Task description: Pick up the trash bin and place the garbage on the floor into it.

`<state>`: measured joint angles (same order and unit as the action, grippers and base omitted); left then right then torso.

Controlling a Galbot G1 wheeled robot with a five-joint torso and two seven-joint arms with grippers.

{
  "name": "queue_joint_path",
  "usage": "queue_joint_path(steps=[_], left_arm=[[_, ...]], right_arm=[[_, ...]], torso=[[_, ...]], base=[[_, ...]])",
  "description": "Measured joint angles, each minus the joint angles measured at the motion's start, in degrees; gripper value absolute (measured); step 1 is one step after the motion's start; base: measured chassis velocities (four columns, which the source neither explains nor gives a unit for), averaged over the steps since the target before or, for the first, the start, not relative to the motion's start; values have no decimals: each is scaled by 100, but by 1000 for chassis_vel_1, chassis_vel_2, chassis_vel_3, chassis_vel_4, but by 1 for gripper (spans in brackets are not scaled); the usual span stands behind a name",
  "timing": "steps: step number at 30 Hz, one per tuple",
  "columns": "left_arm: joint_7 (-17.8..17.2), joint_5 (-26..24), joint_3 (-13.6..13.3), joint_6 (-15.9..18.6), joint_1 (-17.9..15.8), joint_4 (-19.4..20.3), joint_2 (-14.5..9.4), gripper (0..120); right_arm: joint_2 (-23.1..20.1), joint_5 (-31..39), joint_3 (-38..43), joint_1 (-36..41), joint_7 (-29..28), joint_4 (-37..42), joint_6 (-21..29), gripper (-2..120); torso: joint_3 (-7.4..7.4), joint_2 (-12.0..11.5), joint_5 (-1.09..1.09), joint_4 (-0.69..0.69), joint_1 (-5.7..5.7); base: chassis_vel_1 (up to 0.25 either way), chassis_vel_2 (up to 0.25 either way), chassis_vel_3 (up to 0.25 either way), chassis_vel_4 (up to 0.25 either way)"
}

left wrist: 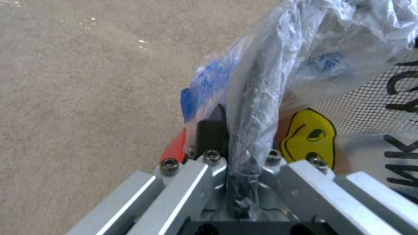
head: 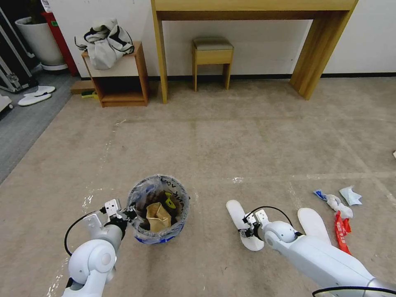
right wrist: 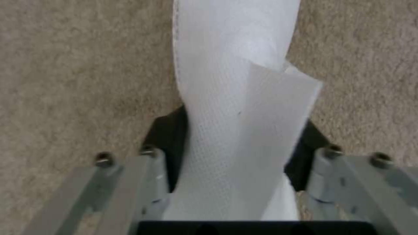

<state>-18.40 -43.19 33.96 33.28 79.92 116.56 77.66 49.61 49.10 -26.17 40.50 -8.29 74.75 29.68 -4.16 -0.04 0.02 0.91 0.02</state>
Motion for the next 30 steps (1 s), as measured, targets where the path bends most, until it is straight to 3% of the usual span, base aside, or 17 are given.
queue_joint_path(steps=[7, 12, 20, 23, 27, 30], left_arm=[[1, 2, -98, 0, -24, 24, -40, 1], [1, -23, -150, 5, -77, -9, -125, 1], [56, -142, -332, 13, -293, -182, -316, 1], [56, -161, -404, 21, -344, -233, -363, 1], [36, -230, -574, 62, -541, -355, -445, 1], [-30, -383, -737, 119, -848, -476, -538, 1]], right_arm=[[-278, 246, 375, 193, -133, 483, 7, 14], [-557, 359, 708, 369, -197, 776, 9, 2], [-1520, 813, 1348, 357, -451, 1482, -218, 2], [-1662, 866, 1485, 349, -471, 1606, -298, 2], [-1893, 981, 2180, 632, -528, 1993, -410, 2], [-2207, 985, 3280, 1294, -554, 2585, -590, 2]], torso=[[1, 0, 0, -1, 0], [1, 0, 2, 0, 0], [2, 0, 0, 0, 0], [2, 0, -1, -1, 0], [1, 0, 1, -2, 0], [2, 0, 2, 1, 0]], base=[[0, 0, 0, 0], [0, 0, 0, 0], [0, 0, 0, 0], [0, 0, 0, 0], [0, 0, 0, 0], [0, 0, 0, 0]])
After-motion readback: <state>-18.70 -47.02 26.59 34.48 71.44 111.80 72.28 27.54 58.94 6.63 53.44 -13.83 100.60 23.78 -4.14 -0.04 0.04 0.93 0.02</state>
